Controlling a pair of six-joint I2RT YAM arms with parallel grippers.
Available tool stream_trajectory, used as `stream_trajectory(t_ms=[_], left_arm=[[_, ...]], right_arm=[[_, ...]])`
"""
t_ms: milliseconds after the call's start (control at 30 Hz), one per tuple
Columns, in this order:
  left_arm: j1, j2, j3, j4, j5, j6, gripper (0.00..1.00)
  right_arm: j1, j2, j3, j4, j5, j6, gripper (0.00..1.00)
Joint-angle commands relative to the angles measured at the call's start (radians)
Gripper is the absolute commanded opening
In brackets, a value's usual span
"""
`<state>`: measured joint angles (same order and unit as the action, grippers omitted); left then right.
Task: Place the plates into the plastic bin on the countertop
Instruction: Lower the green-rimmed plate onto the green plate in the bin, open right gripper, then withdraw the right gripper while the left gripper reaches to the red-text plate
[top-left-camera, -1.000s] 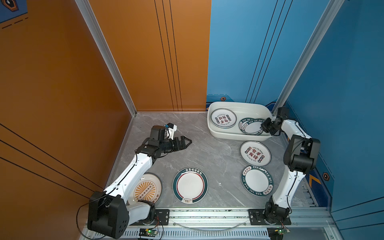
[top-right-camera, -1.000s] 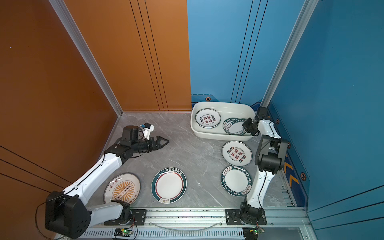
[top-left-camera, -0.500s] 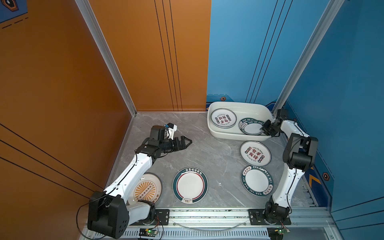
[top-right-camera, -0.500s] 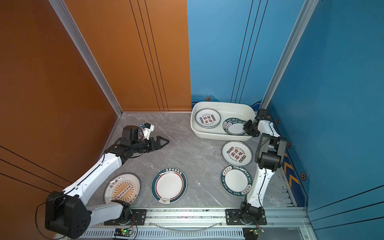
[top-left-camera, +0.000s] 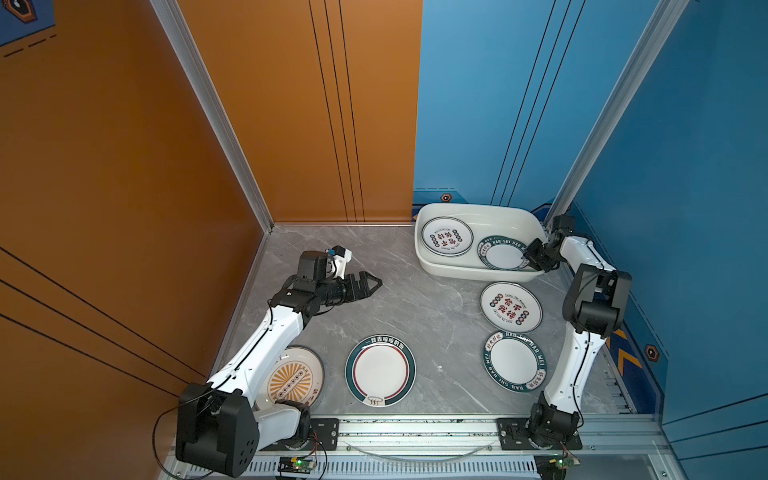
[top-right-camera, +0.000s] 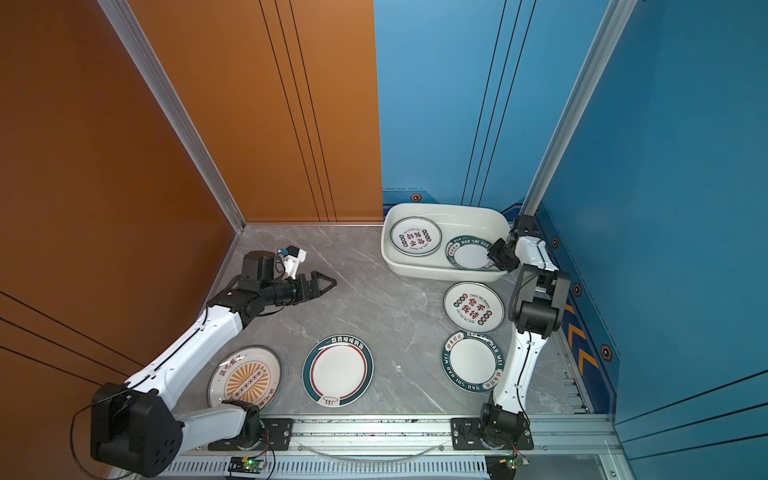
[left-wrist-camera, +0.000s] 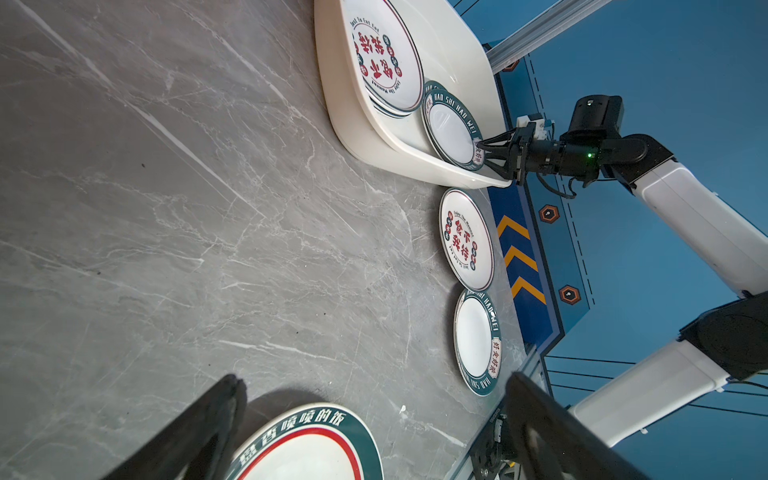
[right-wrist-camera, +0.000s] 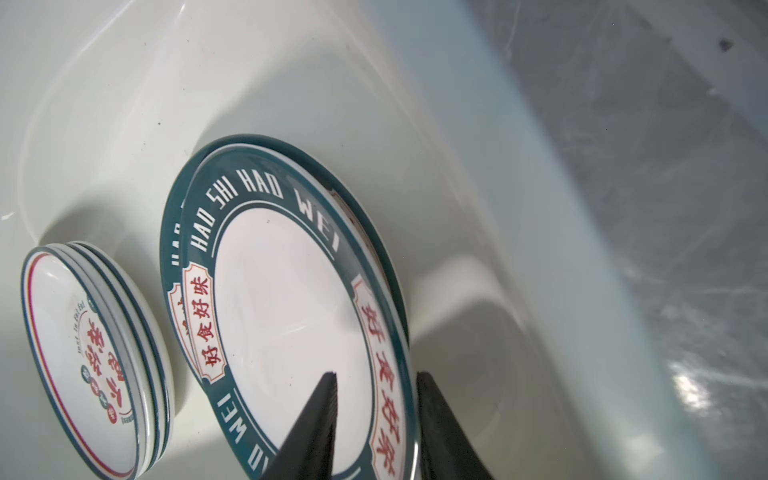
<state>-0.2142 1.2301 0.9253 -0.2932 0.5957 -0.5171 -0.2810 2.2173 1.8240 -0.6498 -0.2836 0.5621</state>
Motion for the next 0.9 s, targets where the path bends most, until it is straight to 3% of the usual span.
stream_trajectory(t_ms=[0, 267, 433, 700, 867], left_arm=[[0.009, -0.022, -0.016, -0.025, 0.029, 0.025, 0.99], [0.005, -0.032, -0.019, -0.031, 0.03, 0.022, 0.99], [-0.044, -0.042, -0.03, -0.028, -0.012, -0.001, 0.99], [-0.272, -0.006, -0.047, 0.077, -0.189, -0.105, 0.97], [-0.42, 0.057, -0.089, 0.271, -0.335, -0.235, 0.96]], right_arm=[[0.003, 0.016, 0.027, -0.066, 0.066, -0.038, 0.35], [0.014, 0.009, 0.057, -0.095, 0.115, -0.056, 0.35], [0.018, -0.049, 0.063, -0.094, 0.118, -0.059, 0.35], [0.034, -0.296, 0.014, -0.08, 0.063, -0.061, 0.37], [0.042, -0.488, -0.173, -0.032, -0.016, -0.075, 0.55]])
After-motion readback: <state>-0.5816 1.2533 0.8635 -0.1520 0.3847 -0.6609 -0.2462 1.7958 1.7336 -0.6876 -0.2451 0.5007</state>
